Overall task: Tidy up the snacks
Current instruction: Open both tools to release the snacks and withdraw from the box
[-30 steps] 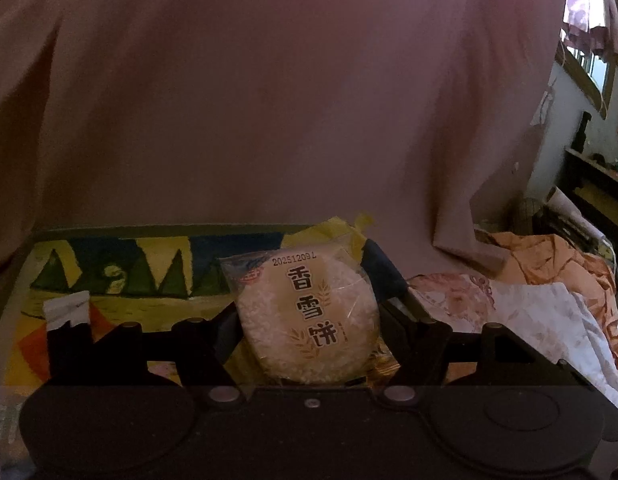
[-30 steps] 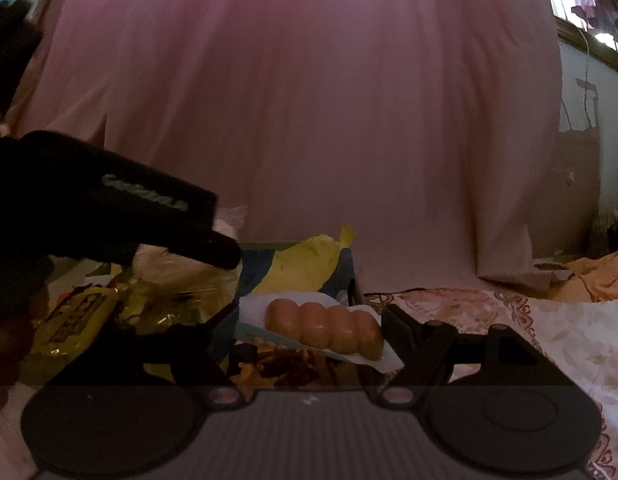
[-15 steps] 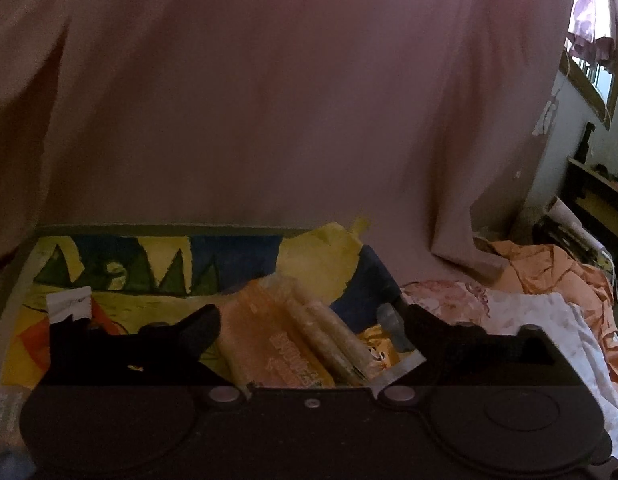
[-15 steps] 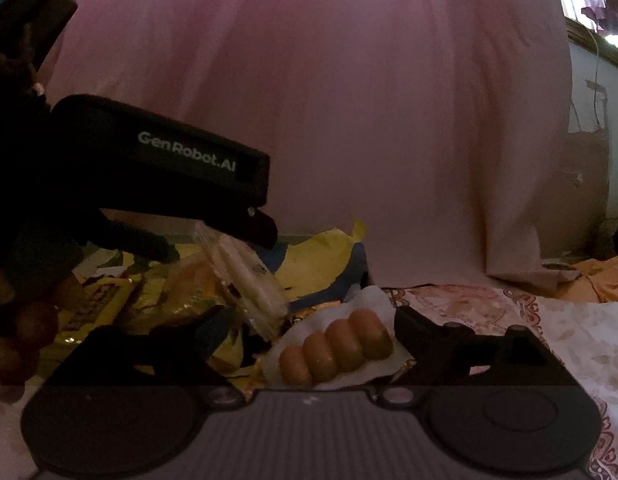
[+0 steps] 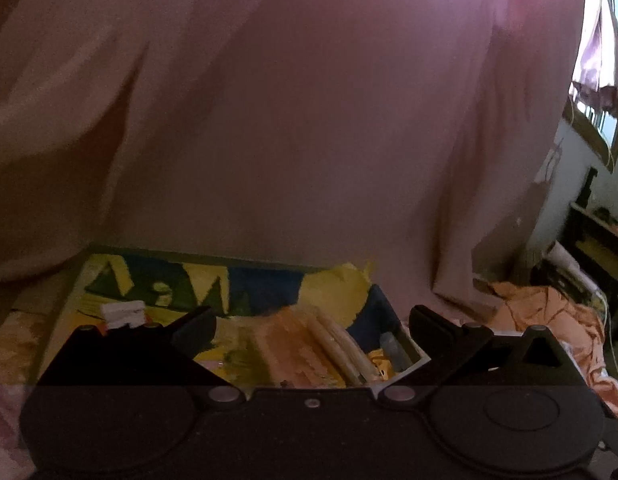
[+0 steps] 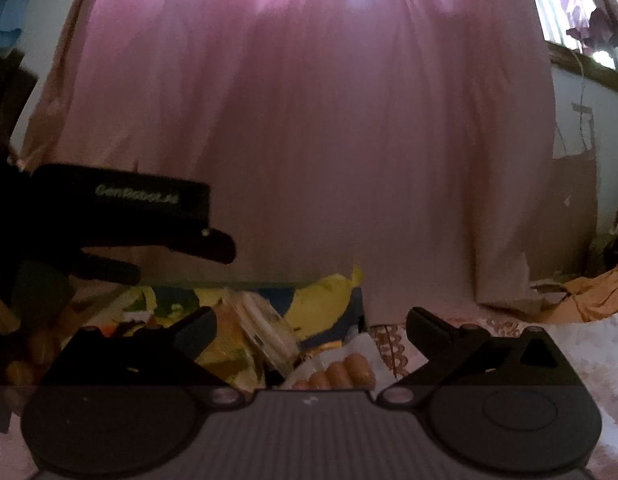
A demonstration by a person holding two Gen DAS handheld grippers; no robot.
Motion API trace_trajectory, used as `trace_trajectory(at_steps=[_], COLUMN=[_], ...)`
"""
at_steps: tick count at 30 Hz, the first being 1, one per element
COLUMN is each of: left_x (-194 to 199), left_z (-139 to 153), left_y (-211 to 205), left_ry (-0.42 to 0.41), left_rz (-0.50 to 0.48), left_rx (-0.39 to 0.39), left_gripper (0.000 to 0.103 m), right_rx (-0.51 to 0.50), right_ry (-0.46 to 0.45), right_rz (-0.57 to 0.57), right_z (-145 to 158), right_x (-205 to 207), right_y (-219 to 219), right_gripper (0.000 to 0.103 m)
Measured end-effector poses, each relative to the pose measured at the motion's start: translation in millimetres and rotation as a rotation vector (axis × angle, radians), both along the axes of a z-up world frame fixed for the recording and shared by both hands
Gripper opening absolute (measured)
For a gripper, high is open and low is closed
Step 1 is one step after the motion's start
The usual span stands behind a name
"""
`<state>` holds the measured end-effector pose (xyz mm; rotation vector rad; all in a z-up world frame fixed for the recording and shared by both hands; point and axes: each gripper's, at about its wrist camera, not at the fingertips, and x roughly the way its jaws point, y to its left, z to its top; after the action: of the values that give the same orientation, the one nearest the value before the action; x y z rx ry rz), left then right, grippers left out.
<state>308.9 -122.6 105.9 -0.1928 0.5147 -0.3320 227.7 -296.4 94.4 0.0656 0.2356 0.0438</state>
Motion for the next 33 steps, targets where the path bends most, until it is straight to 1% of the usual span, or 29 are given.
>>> trace_trajectory(at_steps=[6,10,15,19,26,33], left_x=[-28,-50,-76,-94,-126,-162], left_z=[18,28,39,44,45,36], left_y=[20,33,50,61,85,102], left_ry=[-0.025,-0.049,-0.073,-0.081,-0.111,-0.133], left_rz=[0.040,0.058,0.079,0.093,0.135,0.177], left_rx=[-0.028,-0.032,-0.040,-0.060,-0.078,-0.078], left_gripper=[0.102,0.102,0.102,0.102,0.102,0.102], right_rx=[0.002,0.006,0.015,0.023,0.033,0.055], right_ry=[-0.041,-0.067,-0.091,-0.115,-0.138,-0.128], right_rz=[-0.008,-0.015,-0.021,-0.022,-0.028,-0.040], right_z=[23,36,47,55,58,49], right_x=[-23,-39,-56,-69,-92,-113], right_y=[5,9,16,21,30,35], right_gripper=[0.103,0.103,0.103,0.103,0.103,0.103])
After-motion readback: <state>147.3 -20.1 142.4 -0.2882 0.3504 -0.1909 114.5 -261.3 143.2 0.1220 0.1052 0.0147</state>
